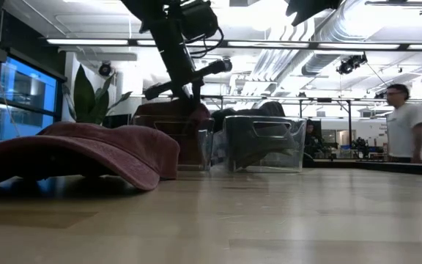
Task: Pick & Place hat
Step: Put the right dark red cap into the left transparent bin
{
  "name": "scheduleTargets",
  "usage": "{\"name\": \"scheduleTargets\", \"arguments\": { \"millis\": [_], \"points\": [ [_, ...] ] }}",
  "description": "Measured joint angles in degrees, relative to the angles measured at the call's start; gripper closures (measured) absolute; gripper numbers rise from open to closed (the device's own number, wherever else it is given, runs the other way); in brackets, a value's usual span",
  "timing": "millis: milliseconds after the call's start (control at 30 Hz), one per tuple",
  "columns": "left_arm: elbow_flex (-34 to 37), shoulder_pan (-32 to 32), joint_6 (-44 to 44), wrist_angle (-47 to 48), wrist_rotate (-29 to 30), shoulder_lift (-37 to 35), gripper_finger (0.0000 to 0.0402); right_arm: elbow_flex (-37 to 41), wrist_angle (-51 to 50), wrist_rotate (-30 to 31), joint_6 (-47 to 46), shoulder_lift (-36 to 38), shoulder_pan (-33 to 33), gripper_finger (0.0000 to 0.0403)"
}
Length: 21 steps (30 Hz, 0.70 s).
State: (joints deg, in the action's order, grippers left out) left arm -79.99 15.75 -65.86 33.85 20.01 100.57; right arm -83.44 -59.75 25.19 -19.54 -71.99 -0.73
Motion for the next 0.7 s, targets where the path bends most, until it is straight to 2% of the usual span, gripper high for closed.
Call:
{"name": "scheduleTargets", "arguments": {
  "millis": [167, 500, 600, 700],
  "points": [
    [0.0, 0.0, 1.8, -0.1, -0.2, 0.0, 0.0363, 0.0, 0.0, 0.0, 0.0, 0.0, 0.0, 0.0176],
    [0.0, 0.6, 3.9, 0.0, -0.2, 0.0, 0.022, 0.0, 0.0, -0.1, 0.0, 0.0, 0.0, 0.0176],
    [0.0, 0.4, 4.2, 0.3, -1.9, -0.6, 0.0197, 0.0, 0.0, -0.4, 0.0, 0.0, 0.0, 0.0176],
    [0.0, 0.3, 4.1, -0.1, -2.3, -0.9, 0.0191, 0.0, -0.1, -1.2, 0.0, 0.0, 0.0, 0.0176]
  ]
}}
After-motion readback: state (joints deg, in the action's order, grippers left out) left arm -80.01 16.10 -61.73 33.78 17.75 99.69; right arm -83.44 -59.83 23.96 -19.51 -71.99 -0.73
